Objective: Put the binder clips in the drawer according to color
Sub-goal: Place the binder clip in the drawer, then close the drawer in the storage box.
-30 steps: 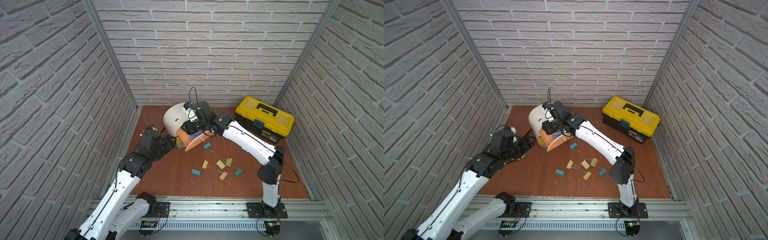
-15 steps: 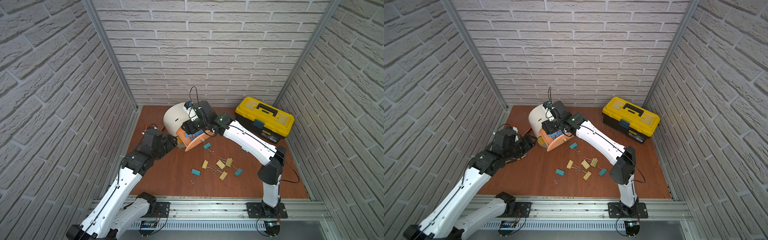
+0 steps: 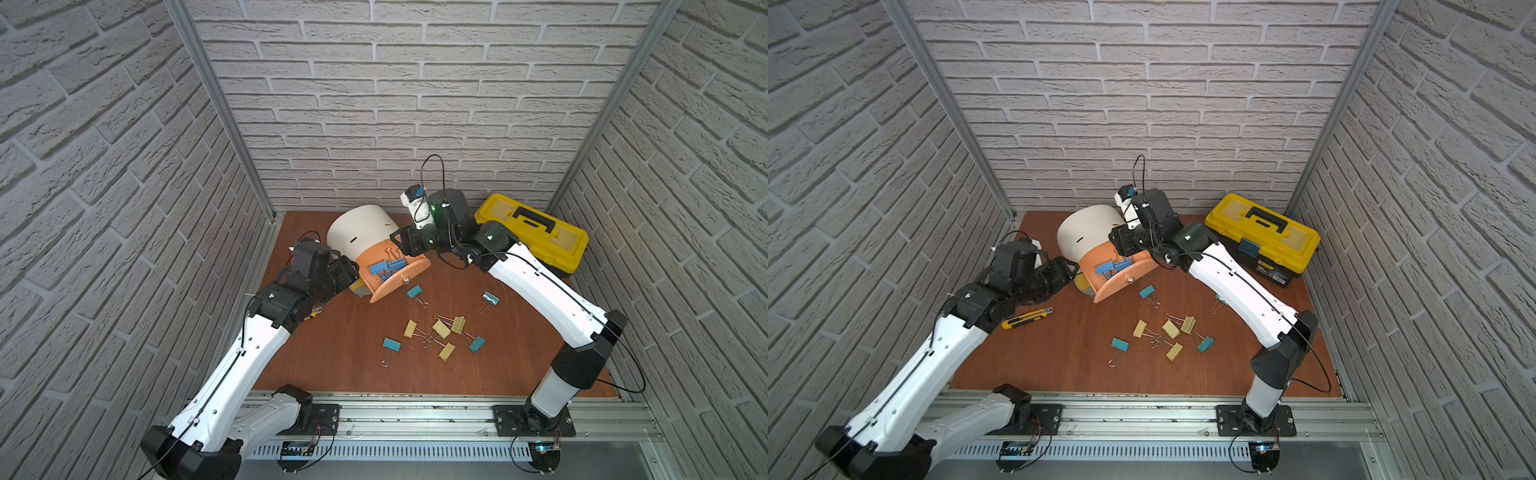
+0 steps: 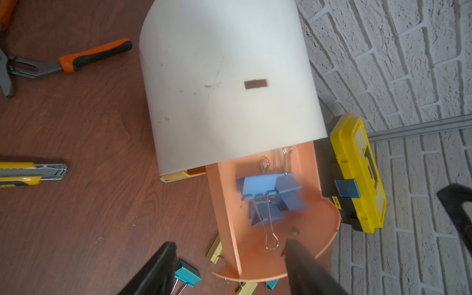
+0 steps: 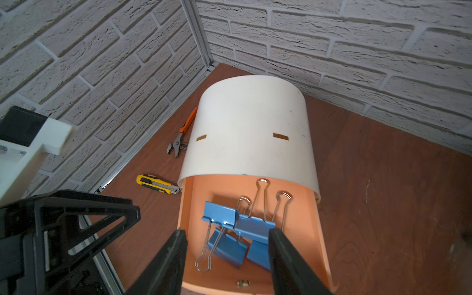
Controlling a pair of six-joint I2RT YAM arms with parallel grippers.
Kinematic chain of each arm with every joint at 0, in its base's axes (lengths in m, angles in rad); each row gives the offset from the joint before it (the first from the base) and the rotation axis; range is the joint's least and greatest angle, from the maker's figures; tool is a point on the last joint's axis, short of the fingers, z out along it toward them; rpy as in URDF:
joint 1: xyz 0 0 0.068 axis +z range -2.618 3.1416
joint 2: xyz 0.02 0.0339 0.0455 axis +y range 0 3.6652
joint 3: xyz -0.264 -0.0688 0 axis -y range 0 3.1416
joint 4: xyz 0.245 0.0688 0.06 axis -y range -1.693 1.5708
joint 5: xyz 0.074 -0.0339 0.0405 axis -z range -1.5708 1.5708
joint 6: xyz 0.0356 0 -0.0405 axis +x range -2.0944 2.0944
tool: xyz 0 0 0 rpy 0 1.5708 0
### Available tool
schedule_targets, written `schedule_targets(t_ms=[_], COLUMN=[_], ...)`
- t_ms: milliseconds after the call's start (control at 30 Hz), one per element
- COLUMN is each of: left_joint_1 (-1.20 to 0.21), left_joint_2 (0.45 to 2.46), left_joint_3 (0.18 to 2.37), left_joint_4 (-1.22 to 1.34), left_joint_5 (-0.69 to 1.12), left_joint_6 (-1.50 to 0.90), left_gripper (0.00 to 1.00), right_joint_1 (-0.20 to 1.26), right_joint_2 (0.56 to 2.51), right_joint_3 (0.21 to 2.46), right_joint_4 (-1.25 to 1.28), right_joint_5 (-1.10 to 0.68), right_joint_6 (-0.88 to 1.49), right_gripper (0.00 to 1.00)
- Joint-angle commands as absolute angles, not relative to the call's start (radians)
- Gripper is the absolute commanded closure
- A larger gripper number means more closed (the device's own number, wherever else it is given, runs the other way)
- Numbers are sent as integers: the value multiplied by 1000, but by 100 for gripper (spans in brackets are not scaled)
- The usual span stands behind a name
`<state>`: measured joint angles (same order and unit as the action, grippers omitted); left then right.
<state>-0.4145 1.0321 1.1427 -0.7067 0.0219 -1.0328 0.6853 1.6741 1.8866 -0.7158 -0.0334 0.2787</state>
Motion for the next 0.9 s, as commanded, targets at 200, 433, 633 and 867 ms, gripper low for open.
schedule_targets(t_ms=[200,433,633,867], left_joint_1=[-408,-408,-408,-407], left_joint_2=[1073,1070,1057,1029], left_joint_3=[1201,1181,1157,1125], left_joint_4=[-724,-724,-724,-729], left_joint_5=[53,56,55,52], left_joint_6=[-980,-986,-998,-1014], left_gripper=[29,30,31,31], right_joint_1=[614,590,589,587], right_joint_2=[1465,1382,1382,1405], right_joint_3=[1606,1406,1322,1293], right_joint_4=[-648,-567,-507,-477], right_joint_5=[-134,-292,-382,-397], right_joint_6=[344,417,490,517], right_gripper=[53,59,62,62])
